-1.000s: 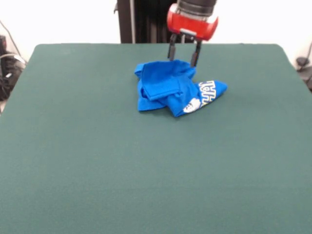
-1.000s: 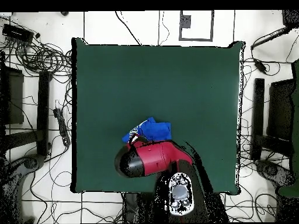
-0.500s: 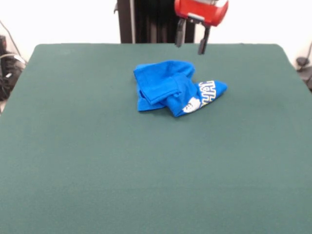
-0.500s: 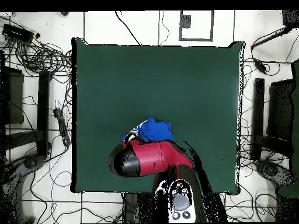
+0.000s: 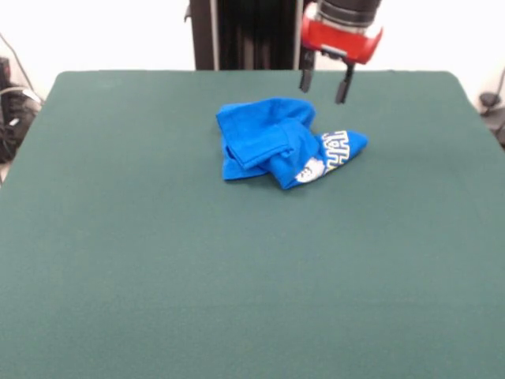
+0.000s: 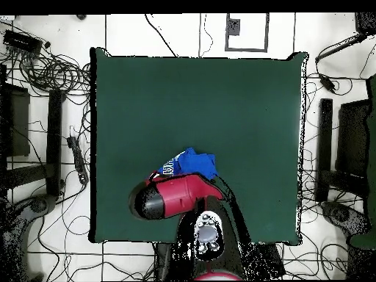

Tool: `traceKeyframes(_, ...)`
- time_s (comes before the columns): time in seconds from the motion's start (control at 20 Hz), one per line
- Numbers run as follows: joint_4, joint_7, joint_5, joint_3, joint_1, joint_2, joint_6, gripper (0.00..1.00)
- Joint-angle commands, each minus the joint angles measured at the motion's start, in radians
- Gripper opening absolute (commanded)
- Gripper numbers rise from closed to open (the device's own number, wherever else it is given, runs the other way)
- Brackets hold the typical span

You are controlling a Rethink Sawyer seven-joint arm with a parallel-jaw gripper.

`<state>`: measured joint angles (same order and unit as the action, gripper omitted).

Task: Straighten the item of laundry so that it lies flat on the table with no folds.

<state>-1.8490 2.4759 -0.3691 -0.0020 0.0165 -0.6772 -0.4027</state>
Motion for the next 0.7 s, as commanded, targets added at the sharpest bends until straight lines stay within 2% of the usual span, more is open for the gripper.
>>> traceKeyframes(0.05, 0.085, 0.132, 0.039, 0.023, -0.090, 0.135, 0.046, 1.00)
traceKeyframes(0.3, 0.110, 0.152, 0.059, 0.006, -0.121, 0.151, 0.047, 1.00)
traceKeyframes(0.55, 0.136, 0.119, 0.052, 0.013, -0.092, 0.178, 0.067, 1.00)
traceKeyframes(0.7, 0.131, 0.125, 0.059, 0.007, -0.096, 0.162, 0.059, 1.00)
